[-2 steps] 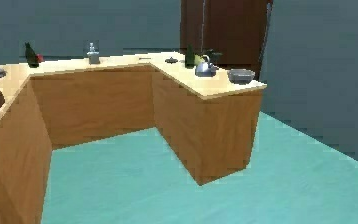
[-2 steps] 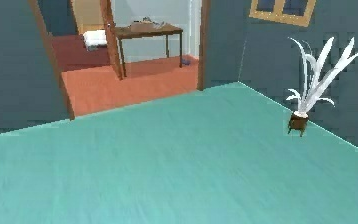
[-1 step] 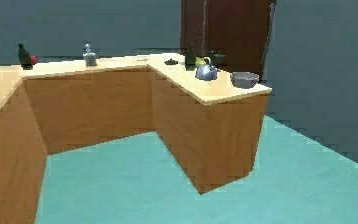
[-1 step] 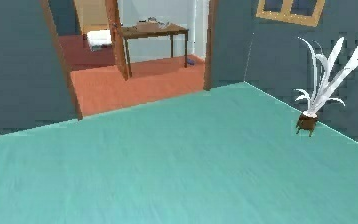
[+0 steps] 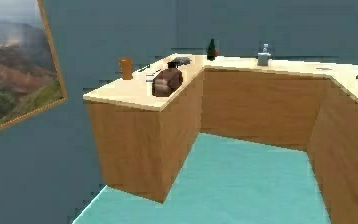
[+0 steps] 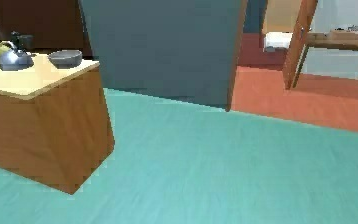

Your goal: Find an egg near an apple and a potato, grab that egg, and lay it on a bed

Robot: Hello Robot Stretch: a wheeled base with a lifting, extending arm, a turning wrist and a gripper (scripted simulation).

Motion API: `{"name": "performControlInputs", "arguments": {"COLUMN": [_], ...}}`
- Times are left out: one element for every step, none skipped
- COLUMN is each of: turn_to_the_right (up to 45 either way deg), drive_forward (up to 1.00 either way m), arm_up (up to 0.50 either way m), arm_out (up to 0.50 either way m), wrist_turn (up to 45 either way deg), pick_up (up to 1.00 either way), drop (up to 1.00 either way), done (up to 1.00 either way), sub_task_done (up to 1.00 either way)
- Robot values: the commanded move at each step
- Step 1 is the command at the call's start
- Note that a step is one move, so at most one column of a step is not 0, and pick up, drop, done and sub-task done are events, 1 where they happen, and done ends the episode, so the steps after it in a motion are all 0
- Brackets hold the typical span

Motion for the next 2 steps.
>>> {"name": "performControlInputs", "arguments": {"turn_to_the_right": [-45.0,18.0], "drive_forward": [0.00,0.00], "arm_up": [0.00,0.00], "arm_out": [0.00,0.00], "wrist_turn": [0.0,0.0], "pick_up": [0.00,0.00], "drop": [0.00,0.00], "done": [0.00,0.00], "sub_task_done": [0.00,0.00]}}
